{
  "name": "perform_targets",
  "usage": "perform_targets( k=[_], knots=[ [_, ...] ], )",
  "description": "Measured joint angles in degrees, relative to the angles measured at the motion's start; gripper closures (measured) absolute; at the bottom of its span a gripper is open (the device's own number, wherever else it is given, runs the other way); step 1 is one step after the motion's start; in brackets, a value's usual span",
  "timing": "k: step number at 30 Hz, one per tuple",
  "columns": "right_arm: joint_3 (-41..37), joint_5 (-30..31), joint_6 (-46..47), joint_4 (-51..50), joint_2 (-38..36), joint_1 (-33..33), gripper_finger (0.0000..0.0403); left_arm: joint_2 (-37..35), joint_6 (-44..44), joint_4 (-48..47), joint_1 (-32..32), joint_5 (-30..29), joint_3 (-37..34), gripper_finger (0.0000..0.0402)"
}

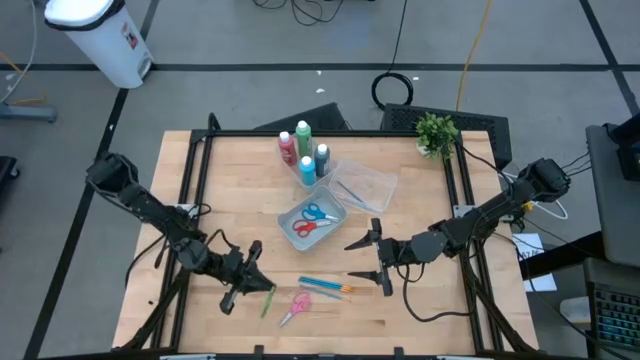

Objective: Pick & Place Paint Supplies
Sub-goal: Put the green scissors into the blue bin

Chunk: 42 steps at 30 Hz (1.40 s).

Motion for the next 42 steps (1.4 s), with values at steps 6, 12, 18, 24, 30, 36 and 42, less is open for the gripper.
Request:
perform_targets(
  k=[6, 12, 18, 24, 30, 36, 42],
  knots=[
    [0.0, 0.0, 0.0, 0.0, 0.0, 0.0, 0.0124, 0.0, -0.9, -0.2, 0.6, -9.2, 0.0, 0.0396],
    [0.0, 0.0, 0.0, 0.0, 0.0, 0.0, 0.0124, 0.0, -3.5, -0.2, 1.7, -20.5, 0.0, 0.0395],
    [0.0, 0.0, 0.0, 0.0, 0.0, 0.0, 0.0124, 0.0, -6.0, -0.5, 2.6, -31.6, 0.0, 0.0396],
    [0.0, 0.0, 0.0, 0.0, 0.0, 0.0, 0.0124, 0.0, -6.7, -0.6, 3.0, -42.7, 0.0, 0.0398],
    [0.0, 0.0, 0.0, 0.0, 0.0, 0.0, 0.0124, 0.0, -6.8, -0.6, 3.0, -53.8, 0.0, 0.0395],
    [0.0, 0.0, 0.0, 0.0, 0.0, 0.0, 0.0124, 0.0, -6.4, -0.8, 3.0, -60.1, 0.0, 0.0394],
    [0.0, 0.0, 0.0, 0.0, 0.0, 0.0, 0.0124, 0.0, -7.1, -2.8, 3.0, -60.8, 0.0, 0.0397]
  ],
)
